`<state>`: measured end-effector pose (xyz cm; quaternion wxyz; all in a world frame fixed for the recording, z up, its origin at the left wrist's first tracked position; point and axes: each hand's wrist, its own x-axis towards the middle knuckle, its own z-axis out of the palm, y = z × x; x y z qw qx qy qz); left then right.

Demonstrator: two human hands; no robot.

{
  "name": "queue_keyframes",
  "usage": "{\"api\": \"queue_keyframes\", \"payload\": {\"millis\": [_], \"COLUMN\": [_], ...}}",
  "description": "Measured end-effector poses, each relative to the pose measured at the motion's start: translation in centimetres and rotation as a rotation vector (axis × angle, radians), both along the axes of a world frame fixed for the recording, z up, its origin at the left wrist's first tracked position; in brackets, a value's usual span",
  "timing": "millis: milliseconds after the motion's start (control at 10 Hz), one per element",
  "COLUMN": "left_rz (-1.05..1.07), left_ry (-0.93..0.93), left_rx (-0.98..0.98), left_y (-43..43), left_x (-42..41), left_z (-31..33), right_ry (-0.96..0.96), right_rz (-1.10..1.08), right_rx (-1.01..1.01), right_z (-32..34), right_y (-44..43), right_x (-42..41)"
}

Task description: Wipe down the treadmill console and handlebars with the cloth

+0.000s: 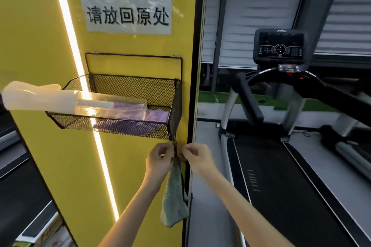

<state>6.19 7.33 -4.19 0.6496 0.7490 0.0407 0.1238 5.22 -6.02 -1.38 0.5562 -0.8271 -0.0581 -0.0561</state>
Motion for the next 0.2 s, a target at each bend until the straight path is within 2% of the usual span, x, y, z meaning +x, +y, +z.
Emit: {"api": "queue_keyframes", "payload": {"millis": [200], "left_rz": [-0.251], "left_ry": [0.115], "left_rx": [-0.047], "left_y": [-4.8], "left_x": [-2.7], "left_z": [0.9], "right_ry": [0.181], "right_rz": [0.068], "right_rx": [0.179], "right_z": [0.7], "right_y": [-5.7], "right_x": [-4.1]}}
